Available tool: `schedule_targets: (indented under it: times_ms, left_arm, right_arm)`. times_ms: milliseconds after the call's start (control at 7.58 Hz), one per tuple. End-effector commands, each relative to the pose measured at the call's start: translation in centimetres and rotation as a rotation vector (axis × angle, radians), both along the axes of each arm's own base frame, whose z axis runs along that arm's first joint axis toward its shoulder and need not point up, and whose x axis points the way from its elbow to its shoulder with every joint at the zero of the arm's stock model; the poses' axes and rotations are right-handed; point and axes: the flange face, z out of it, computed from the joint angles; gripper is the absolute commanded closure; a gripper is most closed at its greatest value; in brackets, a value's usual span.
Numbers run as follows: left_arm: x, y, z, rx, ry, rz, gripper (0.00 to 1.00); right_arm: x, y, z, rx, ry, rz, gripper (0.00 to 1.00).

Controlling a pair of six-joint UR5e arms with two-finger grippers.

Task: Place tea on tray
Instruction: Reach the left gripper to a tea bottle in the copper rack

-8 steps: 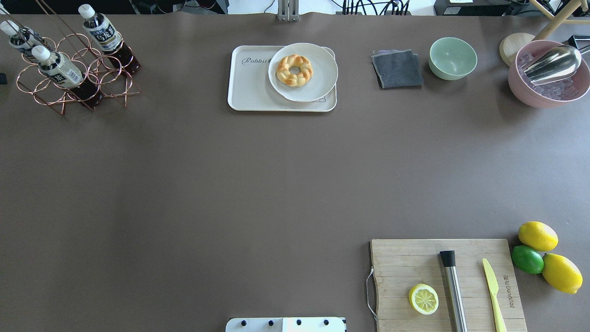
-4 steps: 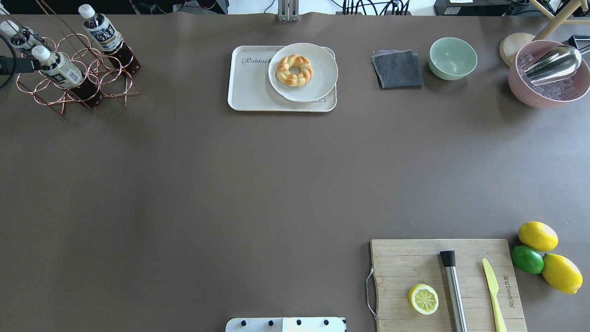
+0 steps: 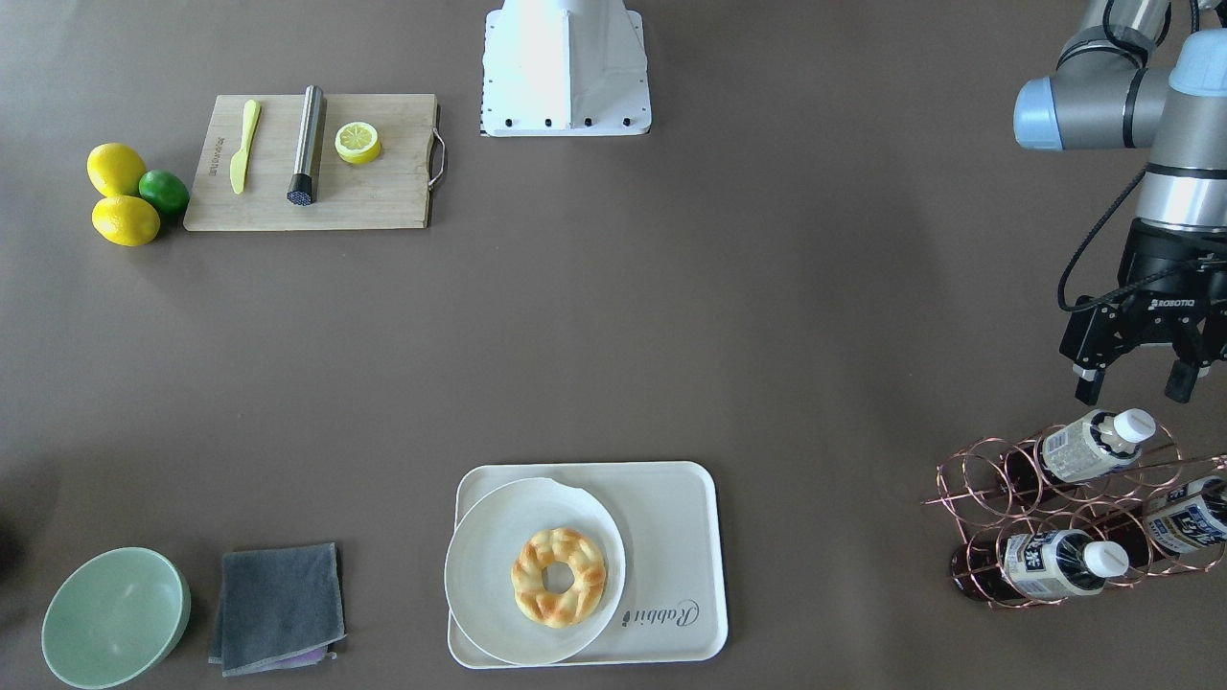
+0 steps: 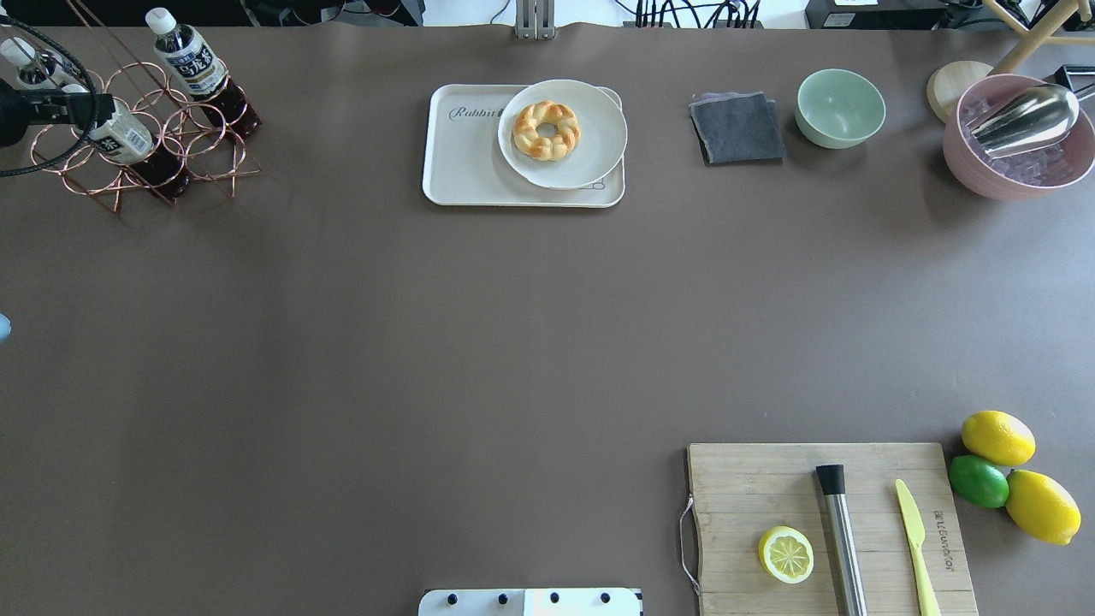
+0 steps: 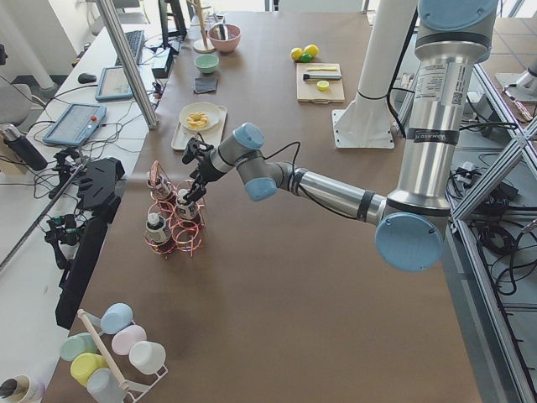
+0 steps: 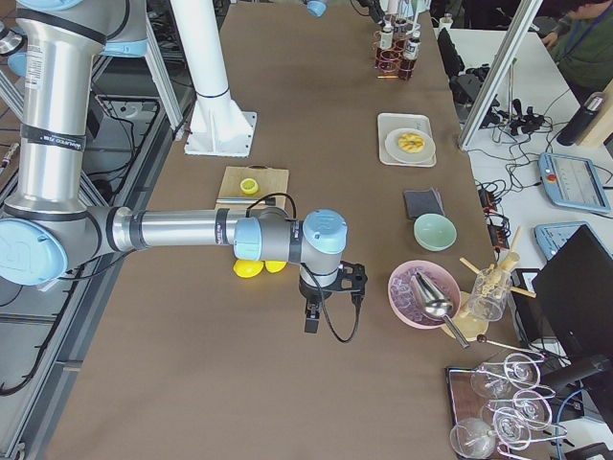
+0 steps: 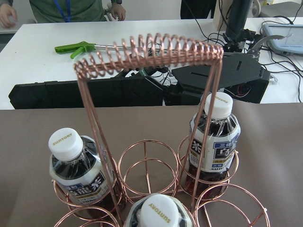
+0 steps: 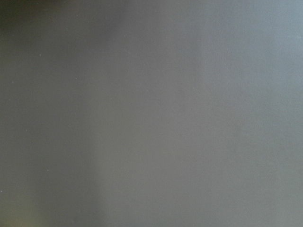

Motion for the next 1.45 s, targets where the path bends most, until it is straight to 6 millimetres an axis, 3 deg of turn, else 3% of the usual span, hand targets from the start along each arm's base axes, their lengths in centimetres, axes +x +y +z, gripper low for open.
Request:
schedule_targets:
  times_ms: [0, 660, 1320]
  left_arm:
    - [1.8, -1.4, 0.4, 0.005, -0.024, 0.004, 0.03]
    - [1.3, -1.2, 1.5, 0.045, -0.099, 0.055, 0.04]
    - [0.5, -1.6, 2.8, 0.102, -0.05, 0.036, 0.05]
  right_arm:
    - [0.0, 0.0, 0.0, 0.0, 0.0, 0.0, 0.0]
    - [0.0, 0.0, 0.0, 0.0, -0.001, 0.0, 0.0]
    - [0.0, -0.1, -0.1, 0.003, -0.001, 0.0, 0.0]
